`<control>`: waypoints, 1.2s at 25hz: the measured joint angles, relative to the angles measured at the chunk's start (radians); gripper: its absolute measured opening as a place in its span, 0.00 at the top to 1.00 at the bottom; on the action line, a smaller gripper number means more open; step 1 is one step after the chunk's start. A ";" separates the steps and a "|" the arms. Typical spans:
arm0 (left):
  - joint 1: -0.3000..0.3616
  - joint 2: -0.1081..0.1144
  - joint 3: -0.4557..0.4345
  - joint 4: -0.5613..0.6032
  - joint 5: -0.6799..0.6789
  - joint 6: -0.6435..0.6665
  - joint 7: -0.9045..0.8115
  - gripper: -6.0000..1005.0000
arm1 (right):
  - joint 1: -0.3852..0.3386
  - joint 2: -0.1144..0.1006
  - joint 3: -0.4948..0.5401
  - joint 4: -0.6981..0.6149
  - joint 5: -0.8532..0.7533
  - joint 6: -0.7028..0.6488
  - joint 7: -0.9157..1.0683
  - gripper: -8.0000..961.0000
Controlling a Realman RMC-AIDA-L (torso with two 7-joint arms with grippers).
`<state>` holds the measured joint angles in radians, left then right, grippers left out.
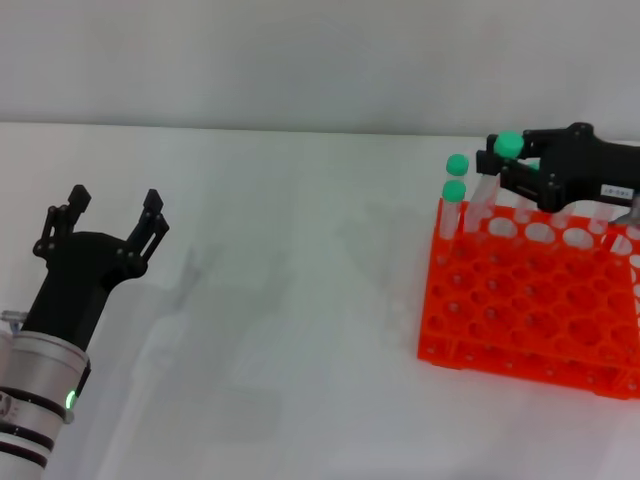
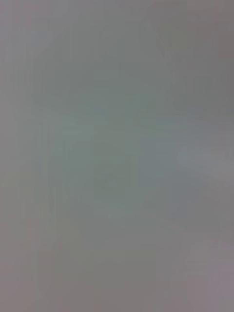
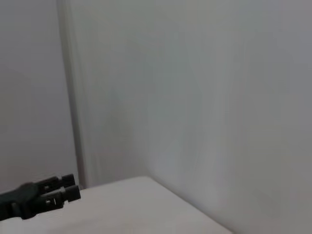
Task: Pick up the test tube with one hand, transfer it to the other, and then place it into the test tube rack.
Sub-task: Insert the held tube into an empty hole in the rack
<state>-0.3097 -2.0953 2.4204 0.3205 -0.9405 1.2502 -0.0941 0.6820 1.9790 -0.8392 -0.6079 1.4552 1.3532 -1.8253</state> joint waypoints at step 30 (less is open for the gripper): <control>-0.015 0.000 0.008 0.001 -0.001 0.001 -0.006 0.12 | -0.005 0.006 -0.041 0.005 -0.026 -0.099 0.000 0.78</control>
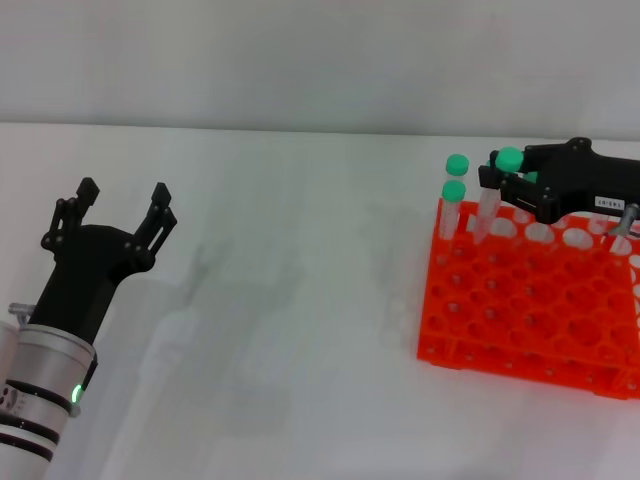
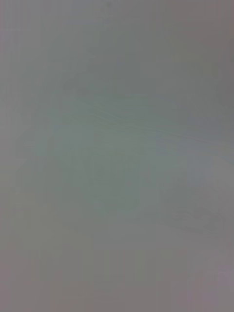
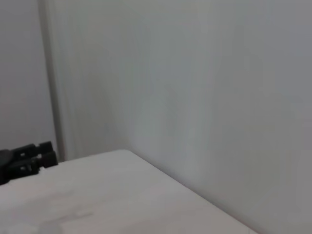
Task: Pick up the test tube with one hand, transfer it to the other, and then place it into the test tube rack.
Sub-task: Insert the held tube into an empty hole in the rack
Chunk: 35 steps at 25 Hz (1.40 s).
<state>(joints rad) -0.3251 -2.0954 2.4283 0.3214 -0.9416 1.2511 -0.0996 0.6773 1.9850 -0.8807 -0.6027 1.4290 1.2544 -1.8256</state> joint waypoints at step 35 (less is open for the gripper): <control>-0.002 0.001 -0.007 -0.002 0.001 -0.003 -0.002 0.12 | -0.007 0.028 -0.076 0.059 0.005 -0.160 -0.037 0.71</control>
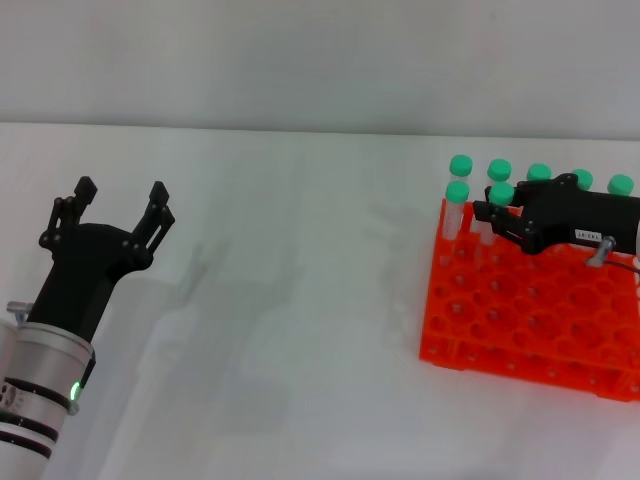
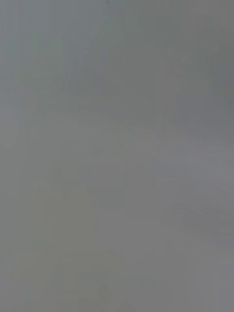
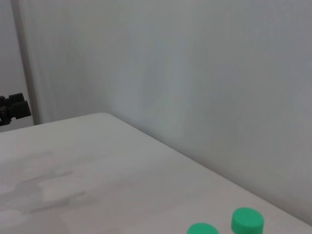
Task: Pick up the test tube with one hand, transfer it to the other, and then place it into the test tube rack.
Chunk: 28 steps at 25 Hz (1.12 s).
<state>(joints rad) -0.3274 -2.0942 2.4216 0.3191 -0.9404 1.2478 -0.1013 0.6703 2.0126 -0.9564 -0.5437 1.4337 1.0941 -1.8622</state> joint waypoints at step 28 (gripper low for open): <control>-0.029 0.003 -0.012 -0.013 -0.014 -0.006 0.000 0.12 | -0.183 -0.037 0.078 -0.124 0.036 0.240 0.084 0.09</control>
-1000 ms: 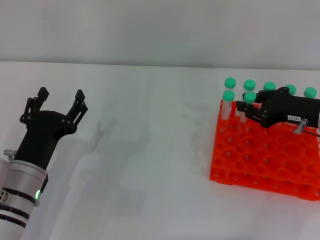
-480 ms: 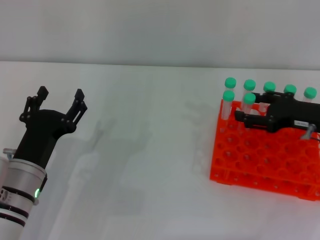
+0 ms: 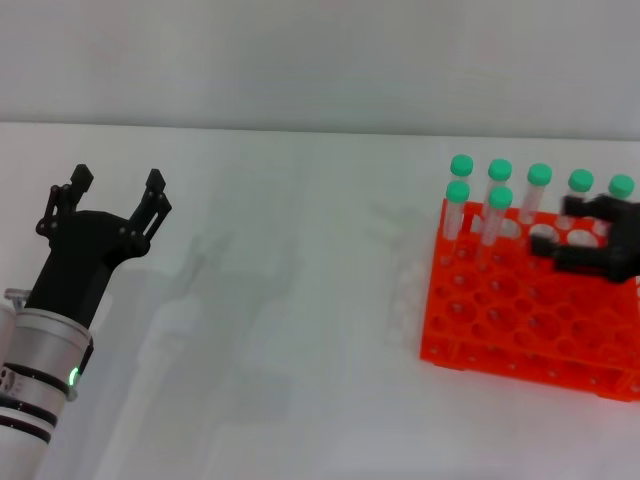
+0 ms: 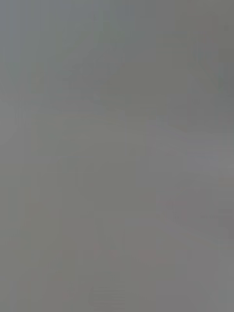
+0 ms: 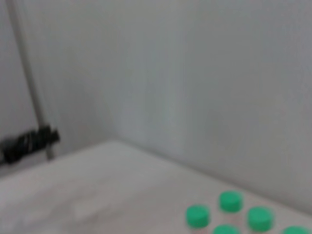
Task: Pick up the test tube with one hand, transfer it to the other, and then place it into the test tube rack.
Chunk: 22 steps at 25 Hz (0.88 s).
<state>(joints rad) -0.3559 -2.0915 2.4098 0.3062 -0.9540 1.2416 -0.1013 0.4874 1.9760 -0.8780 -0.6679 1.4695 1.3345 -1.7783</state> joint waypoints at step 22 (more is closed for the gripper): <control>-0.030 0.002 -0.002 -0.012 0.000 0.009 0.000 0.12 | -0.158 0.032 0.805 0.502 0.426 -0.015 -0.752 0.09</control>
<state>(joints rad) -0.3863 -2.0897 2.4082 0.2945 -0.9540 1.2503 -0.1013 0.3293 2.0079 -0.0725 -0.1660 1.8957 1.3192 -2.5303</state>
